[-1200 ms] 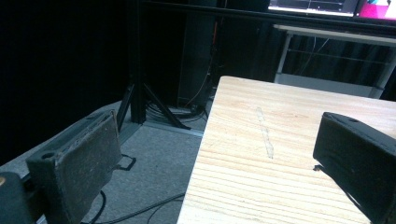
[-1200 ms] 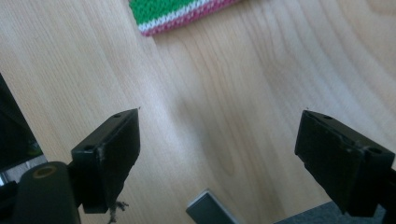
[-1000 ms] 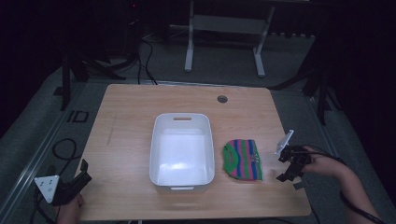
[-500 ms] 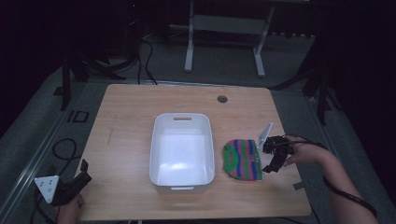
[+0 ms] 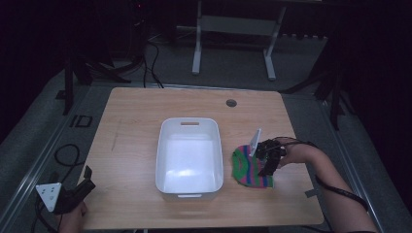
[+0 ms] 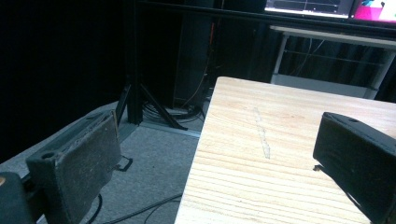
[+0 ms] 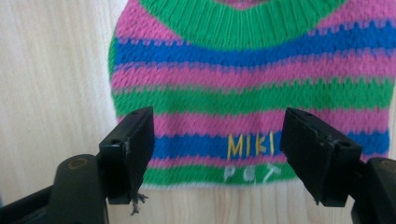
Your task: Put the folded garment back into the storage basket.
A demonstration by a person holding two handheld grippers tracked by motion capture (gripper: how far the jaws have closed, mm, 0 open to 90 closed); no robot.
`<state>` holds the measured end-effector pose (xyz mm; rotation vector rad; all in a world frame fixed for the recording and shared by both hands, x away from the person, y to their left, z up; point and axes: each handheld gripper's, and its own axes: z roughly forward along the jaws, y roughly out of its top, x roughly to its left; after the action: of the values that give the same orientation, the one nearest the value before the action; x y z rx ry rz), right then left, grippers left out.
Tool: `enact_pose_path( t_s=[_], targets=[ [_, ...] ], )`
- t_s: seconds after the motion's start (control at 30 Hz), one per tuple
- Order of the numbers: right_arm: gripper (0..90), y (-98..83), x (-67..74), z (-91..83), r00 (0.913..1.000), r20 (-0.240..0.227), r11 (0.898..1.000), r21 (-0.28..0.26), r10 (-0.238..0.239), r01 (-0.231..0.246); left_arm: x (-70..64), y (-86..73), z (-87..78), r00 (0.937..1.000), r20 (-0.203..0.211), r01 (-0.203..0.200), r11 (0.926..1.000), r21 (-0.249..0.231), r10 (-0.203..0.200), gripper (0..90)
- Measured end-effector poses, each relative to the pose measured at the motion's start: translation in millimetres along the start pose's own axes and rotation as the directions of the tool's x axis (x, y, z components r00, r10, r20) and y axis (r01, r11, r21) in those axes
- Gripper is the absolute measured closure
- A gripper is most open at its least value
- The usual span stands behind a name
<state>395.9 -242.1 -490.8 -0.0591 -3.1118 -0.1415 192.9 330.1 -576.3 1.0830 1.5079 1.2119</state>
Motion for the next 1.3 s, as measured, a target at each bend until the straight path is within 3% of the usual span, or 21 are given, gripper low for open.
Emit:
enact_pose_path(
  t_s=[0.3,0.43,0.67,0.77,0.9,0.97,1.1,1.3],
  targets=[
    [28.9,14.2,-8.5,16.8,0.9996,0.013,1.000,0.006,-0.026,0.026,0.0,-0.1,-0.2,1.0000,0.003,-0.002,1.0000,0.000,0.002,1.4],
    [29.4,13.6,-12.6,27.2,0.9990,0.026,0.998,0.047,-0.035,0.034,-0.2,0.0,0.0,1.0000,0.001,-0.001,1.0000,0.000,0.001,1.4],
    [32.4,9.5,-13.2,31.8,0.9993,0.018,0.999,0.004,-0.034,0.034,-0.5,0.0,0.1,1.0000,0.000,-0.004,1.0000,0.002,0.004,1.4],
    [40.4,7.4,-10.7,31.3,0.9993,0.026,0.999,-0.018,-0.028,0.029,-0.5,0.1,0.2,1.0000,0.000,-0.006,1.0000,0.004,0.006,1.4],
    [63.0,6.3,-6.0,29.0,0.9992,0.015,0.999,-0.036,-0.037,0.038,-0.5,0.0,0.1,1.0000,0.000,-0.005,1.0000,0.002,0.005,1.4],
    [69.8,6.6,-5.6,28.8,0.9997,0.003,0.999,-0.047,-0.024,0.024,-0.4,0.0,0.1,1.0000,0.000,-0.003,1.0000,0.002,0.003,1.4],
    [73.9,7.1,-4.6,26.6,1.0000,-0.001,0.998,-0.055,-0.006,0.006,-0.1,0.2,0.3,1.0000,-0.001,-0.002,1.0000,0.005,0.002,1.4],
    [75.2,9.0,1.7,5.7,0.9993,-0.017,0.994,-0.105,-0.034,0.032,-0.3,0.1,0.2,1.0000,-0.002,-0.001,1.0000,0.003,0.001,1.4]
  ],
)
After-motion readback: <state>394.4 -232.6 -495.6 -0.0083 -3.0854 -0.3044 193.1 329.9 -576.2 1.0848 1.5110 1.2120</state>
